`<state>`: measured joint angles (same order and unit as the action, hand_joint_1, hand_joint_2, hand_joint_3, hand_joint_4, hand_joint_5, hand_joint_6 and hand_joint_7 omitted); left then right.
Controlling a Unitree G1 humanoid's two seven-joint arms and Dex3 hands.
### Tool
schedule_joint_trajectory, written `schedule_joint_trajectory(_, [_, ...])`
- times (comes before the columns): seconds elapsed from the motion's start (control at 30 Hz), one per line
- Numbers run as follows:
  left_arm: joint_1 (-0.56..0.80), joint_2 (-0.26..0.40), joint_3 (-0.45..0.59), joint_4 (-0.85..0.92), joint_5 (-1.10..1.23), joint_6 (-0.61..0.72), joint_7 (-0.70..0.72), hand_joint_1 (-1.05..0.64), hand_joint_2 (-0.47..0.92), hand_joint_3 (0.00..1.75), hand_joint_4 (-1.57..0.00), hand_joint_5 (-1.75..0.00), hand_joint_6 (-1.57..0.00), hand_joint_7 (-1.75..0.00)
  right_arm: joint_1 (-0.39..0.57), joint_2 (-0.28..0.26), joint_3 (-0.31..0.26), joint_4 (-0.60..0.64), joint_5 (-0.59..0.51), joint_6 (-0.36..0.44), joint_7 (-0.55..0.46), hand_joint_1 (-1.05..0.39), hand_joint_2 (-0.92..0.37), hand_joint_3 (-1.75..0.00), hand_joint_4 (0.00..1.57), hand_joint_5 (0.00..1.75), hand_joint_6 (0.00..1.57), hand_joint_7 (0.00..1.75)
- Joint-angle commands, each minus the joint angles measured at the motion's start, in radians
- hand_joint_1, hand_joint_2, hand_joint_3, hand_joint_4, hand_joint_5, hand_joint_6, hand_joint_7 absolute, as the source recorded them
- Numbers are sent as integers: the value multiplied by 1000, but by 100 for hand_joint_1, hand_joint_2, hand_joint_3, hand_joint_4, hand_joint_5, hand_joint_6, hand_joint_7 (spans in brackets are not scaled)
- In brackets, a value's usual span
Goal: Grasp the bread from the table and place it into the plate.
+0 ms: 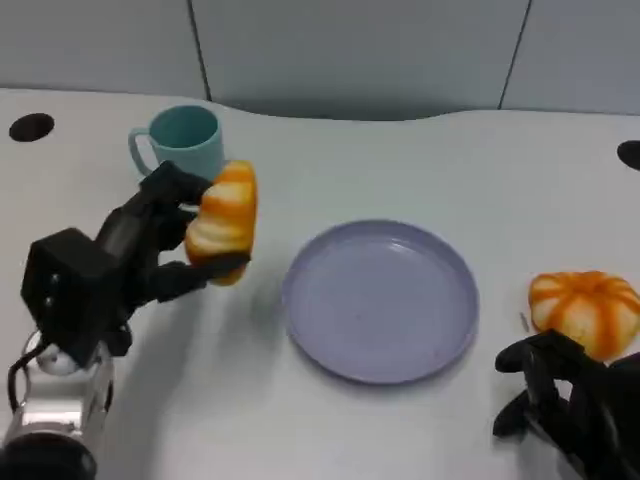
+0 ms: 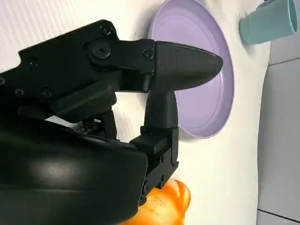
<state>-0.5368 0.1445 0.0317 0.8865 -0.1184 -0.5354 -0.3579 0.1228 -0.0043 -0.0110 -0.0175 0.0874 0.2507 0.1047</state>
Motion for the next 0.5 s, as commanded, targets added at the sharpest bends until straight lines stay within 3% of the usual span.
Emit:
schedule_joint_trajectory(0.03, [-101, -25, -46, 8, 62, -1, -13, -6, 90, 4, -75, -175, -53, -175, -7, 2, -4, 12, 5, -1, -5, -31, -92, -59, 53, 175, 39, 164])
schedule_joint_trajectory(0.3, [-265, -89, -162, 166, 257, -3, 87, -13, 88, 3, -84, -175, -63, -175, -5, 1, 0, 21, -1, -22, 2, -32, -92, -57, 53, 175, 40, 164])
schedule_joint_trajectory(0.5, [-332, -98, -271, 262, 425, -24, 187, -14, 87, 3, -88, -175, -67, -175, 4, 1, 10, 6, -5, -14, 2, -30, -92, -59, 49, 175, 39, 162])
